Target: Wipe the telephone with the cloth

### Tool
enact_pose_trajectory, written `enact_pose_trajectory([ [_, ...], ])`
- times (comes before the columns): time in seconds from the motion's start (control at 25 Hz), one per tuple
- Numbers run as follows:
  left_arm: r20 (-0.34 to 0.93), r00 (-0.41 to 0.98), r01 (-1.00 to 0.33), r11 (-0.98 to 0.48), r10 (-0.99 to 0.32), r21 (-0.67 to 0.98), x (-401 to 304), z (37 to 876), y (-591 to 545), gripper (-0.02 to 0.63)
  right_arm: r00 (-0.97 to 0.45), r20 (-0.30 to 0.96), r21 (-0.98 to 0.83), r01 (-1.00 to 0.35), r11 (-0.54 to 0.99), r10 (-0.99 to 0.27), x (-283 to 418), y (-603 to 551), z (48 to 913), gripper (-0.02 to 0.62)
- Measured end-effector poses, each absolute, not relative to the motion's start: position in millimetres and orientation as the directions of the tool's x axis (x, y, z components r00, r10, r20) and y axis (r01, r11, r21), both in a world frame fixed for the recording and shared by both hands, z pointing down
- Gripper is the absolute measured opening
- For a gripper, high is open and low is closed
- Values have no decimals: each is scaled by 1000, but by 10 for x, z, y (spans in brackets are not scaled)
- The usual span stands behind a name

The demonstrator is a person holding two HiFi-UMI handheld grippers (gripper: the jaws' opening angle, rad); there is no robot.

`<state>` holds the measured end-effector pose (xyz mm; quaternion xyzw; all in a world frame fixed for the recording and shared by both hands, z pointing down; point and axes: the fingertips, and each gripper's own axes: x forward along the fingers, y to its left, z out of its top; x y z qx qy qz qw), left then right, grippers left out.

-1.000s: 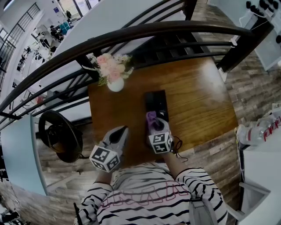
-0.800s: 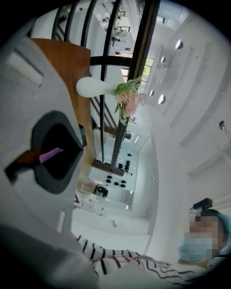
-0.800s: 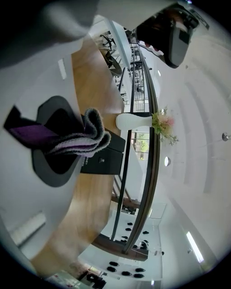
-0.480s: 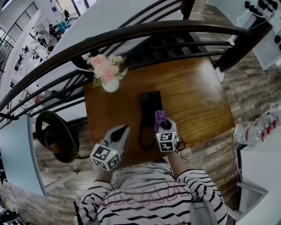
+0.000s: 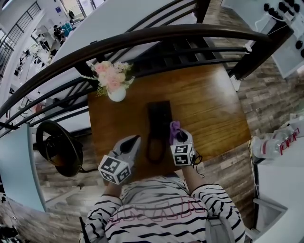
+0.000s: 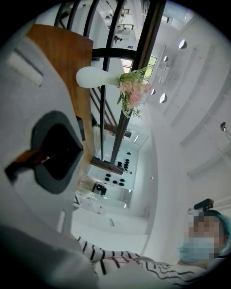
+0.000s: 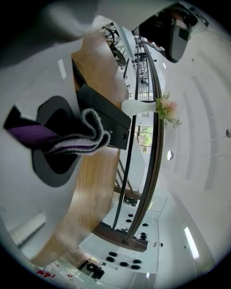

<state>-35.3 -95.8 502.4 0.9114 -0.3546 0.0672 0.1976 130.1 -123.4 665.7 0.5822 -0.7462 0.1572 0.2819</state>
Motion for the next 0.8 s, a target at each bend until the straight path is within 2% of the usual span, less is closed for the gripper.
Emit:
enact_pose_trajectory([
  [0.48, 254, 730, -682, -661, -634, 312, -407, 4991, -985, 0, -141, 607, 89, -966, 243, -782, 1445, -1220, 6588, 55],
  [0.8, 239, 732, -680, -665, -638, 309, -490, 4930, -983, 0, -169, 538, 55, -971, 234, -826, 1388, -1229, 6158, 55],
])
